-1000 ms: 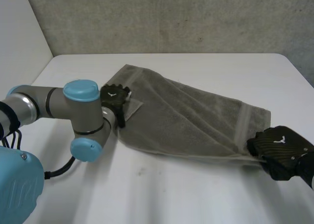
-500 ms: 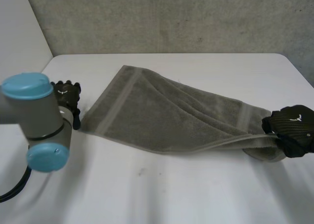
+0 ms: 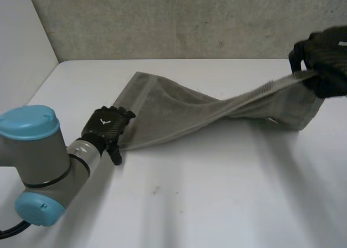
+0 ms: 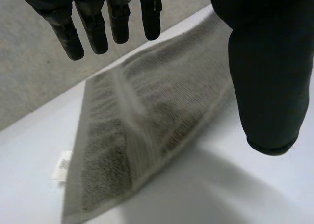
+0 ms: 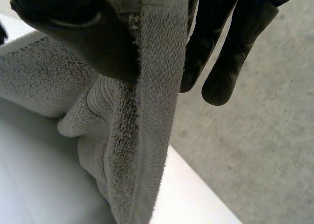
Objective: Fold the towel.
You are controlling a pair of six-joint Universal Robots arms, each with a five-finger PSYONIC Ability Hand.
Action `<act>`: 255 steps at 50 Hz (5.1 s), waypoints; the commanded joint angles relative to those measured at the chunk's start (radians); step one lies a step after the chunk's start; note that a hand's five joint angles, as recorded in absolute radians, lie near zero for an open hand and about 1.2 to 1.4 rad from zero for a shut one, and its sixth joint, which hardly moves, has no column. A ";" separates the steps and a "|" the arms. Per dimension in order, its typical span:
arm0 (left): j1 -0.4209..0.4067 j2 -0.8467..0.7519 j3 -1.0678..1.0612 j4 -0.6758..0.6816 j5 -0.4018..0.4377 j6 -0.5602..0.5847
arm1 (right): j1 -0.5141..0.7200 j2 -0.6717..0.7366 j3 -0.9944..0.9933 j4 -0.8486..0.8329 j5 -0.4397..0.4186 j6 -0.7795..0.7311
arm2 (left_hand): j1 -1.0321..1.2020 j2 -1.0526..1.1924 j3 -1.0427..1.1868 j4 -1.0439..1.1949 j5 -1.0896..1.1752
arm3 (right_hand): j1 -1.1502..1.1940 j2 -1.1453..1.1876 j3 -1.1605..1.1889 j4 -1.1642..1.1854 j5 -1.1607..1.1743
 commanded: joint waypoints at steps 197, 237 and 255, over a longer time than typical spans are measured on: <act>0.554 0.599 -0.429 -0.487 0.284 0.361 | -0.186 0.219 0.224 0.370 0.152 -0.763 | 1.169 1.169 1.169 1.170 1.169 | 0.060 0.054 0.051 0.054 0.027; 0.225 -0.435 0.634 -0.192 0.115 0.081 | 0.211 1.014 -0.634 -0.101 0.559 -0.272 | -0.053 -0.053 -0.053 -0.051 -0.052 | -1.162 -1.167 -1.171 -1.167 -1.195; 0.240 0.126 0.010 -0.139 0.121 -0.117 | 0.177 0.553 -0.009 -0.193 0.410 -0.074 | -0.053 -0.053 -0.053 -0.051 -0.052 | -1.162 -1.167 -1.171 -1.167 -1.195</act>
